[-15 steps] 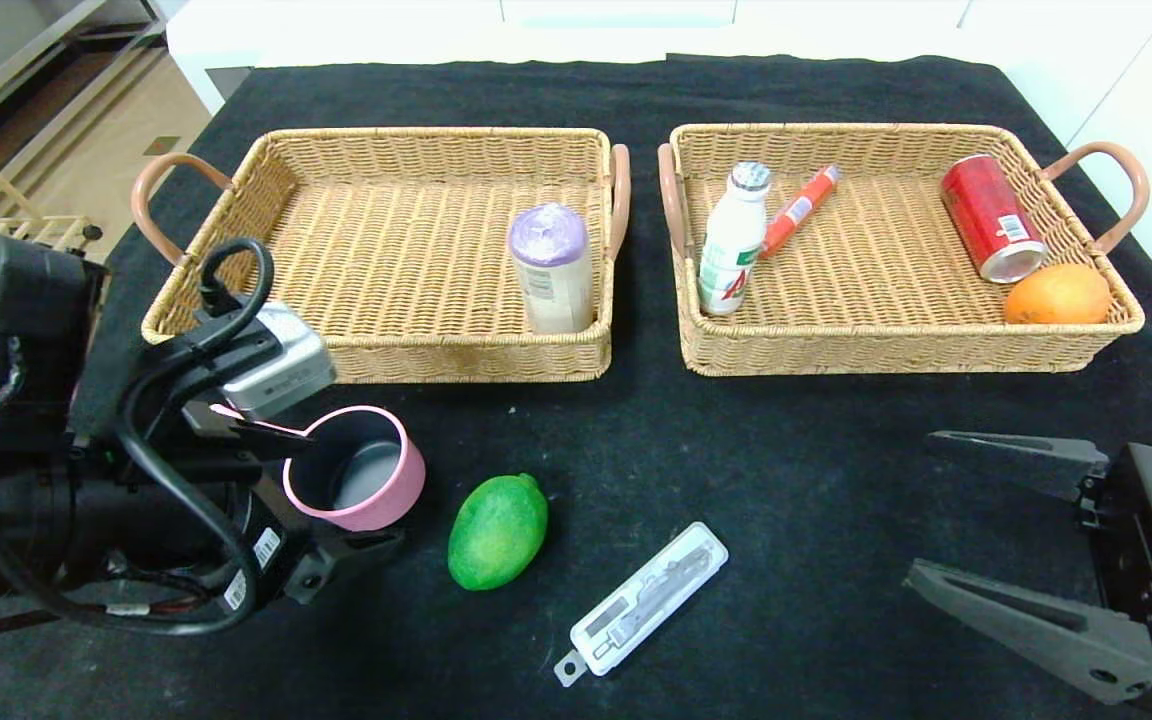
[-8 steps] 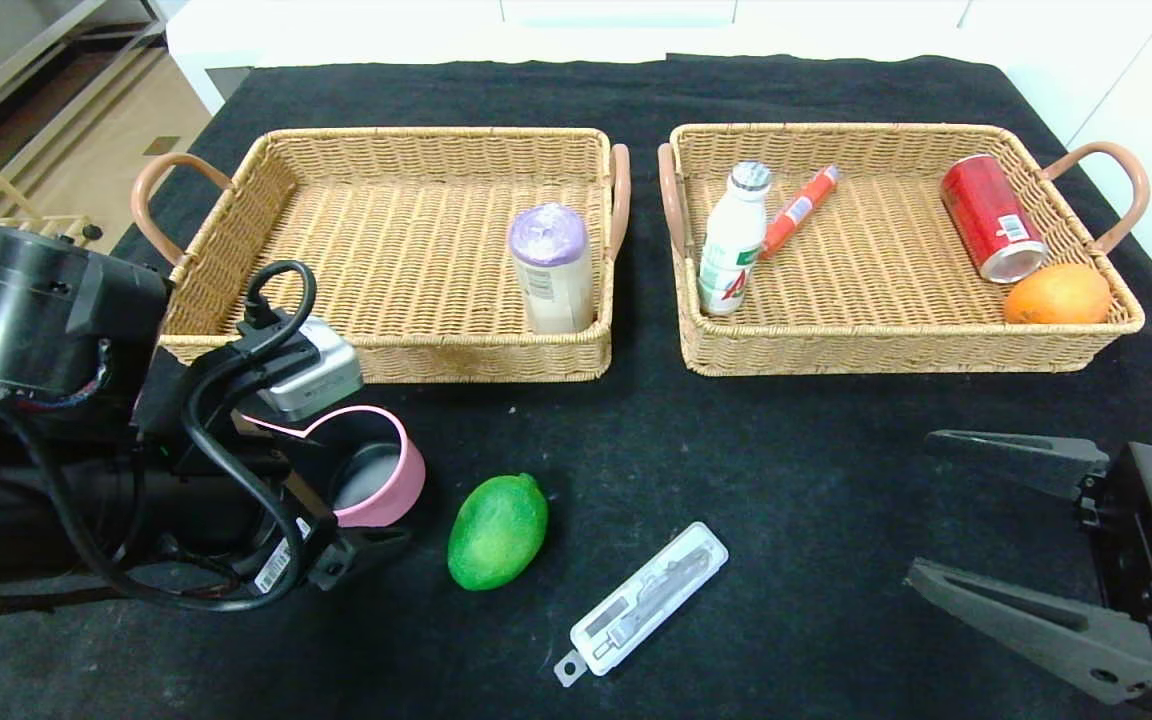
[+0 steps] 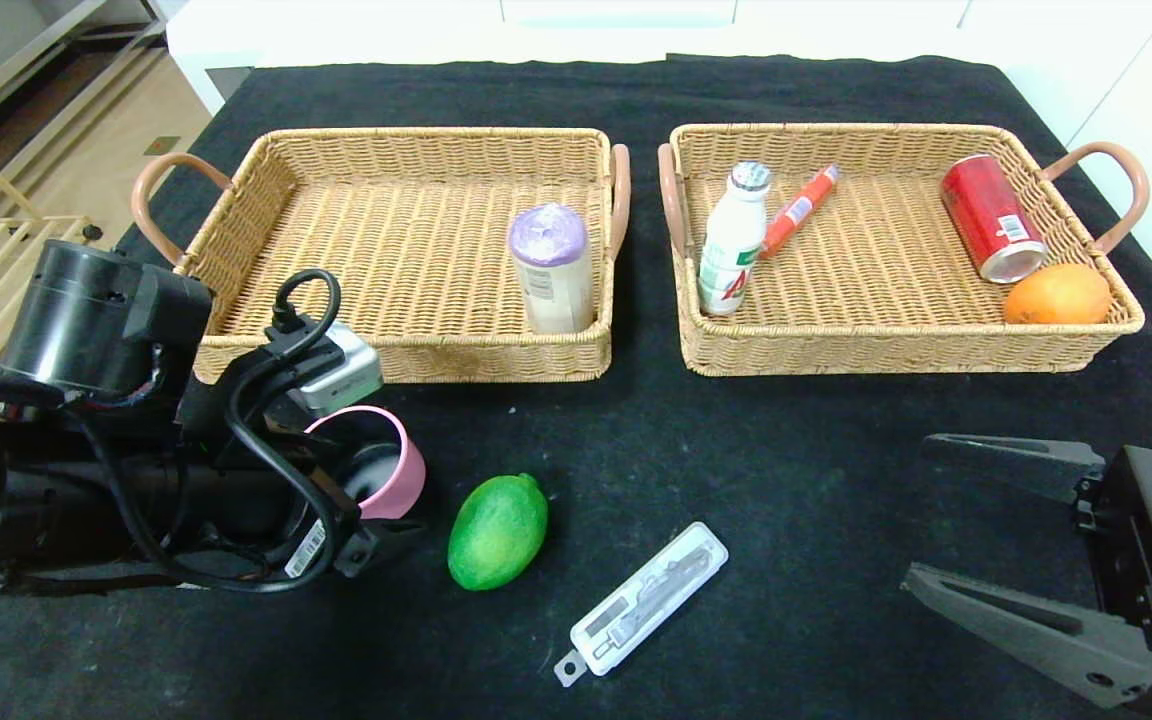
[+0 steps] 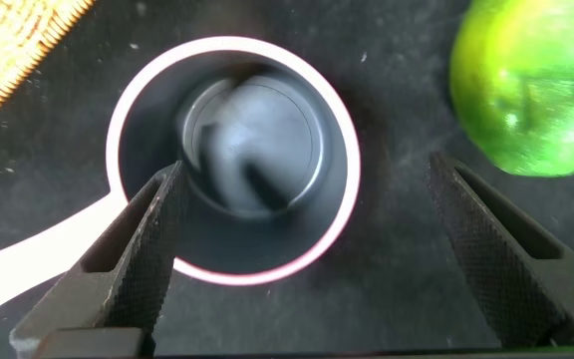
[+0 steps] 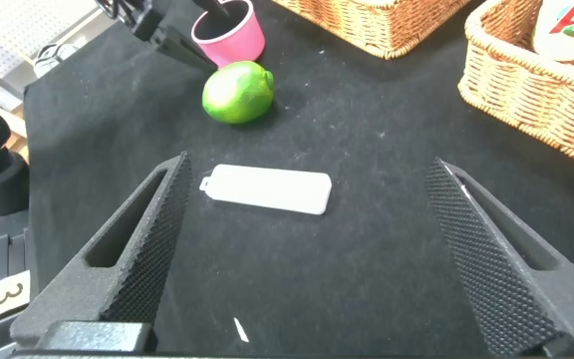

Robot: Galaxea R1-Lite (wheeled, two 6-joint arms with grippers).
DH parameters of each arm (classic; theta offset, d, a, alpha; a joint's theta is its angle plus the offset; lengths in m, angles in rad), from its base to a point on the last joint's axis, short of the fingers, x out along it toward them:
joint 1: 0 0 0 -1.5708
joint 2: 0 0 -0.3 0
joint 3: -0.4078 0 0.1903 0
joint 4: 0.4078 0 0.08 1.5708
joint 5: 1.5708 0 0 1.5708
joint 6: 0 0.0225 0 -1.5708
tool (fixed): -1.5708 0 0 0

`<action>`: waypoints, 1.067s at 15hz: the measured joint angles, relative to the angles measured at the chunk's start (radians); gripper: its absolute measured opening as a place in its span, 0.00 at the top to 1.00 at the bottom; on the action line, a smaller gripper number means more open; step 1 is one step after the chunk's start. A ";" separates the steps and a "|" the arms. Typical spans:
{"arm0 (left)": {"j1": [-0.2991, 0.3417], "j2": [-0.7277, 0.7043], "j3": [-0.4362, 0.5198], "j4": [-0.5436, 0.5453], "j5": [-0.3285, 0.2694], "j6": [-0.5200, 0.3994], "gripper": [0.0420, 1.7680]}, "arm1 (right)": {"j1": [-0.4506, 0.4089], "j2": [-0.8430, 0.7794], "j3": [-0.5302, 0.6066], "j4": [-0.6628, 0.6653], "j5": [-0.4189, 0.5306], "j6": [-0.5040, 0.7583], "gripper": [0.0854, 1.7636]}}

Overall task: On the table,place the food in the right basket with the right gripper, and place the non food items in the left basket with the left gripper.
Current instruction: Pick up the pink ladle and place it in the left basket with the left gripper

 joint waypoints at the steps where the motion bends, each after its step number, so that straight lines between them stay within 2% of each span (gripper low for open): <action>1: 0.002 0.010 0.005 -0.013 0.000 -0.001 0.03 | 0.000 0.000 0.000 0.000 0.000 0.000 0.03; 5: 0.014 0.044 0.012 -0.040 -0.003 -0.001 0.03 | -0.001 0.003 -0.001 0.000 0.000 0.000 0.03; 6: 0.015 0.048 0.015 -0.039 -0.003 -0.001 0.06 | -0.001 0.004 -0.001 0.000 0.000 0.000 0.03; 9: 0.015 0.052 0.019 -0.031 -0.003 -0.001 0.35 | -0.001 0.009 0.000 0.000 -0.001 0.000 0.03; 13: 0.015 0.054 0.019 -0.029 -0.003 -0.002 0.64 | 0.000 0.013 0.001 0.000 -0.001 0.000 0.03; 14: 0.014 0.054 0.019 -0.034 0.001 -0.002 0.95 | 0.000 0.016 0.001 0.000 -0.001 0.000 0.03; 16: 0.015 0.054 0.020 -0.031 -0.003 -0.003 0.92 | 0.002 0.020 0.002 0.000 -0.001 -0.001 0.03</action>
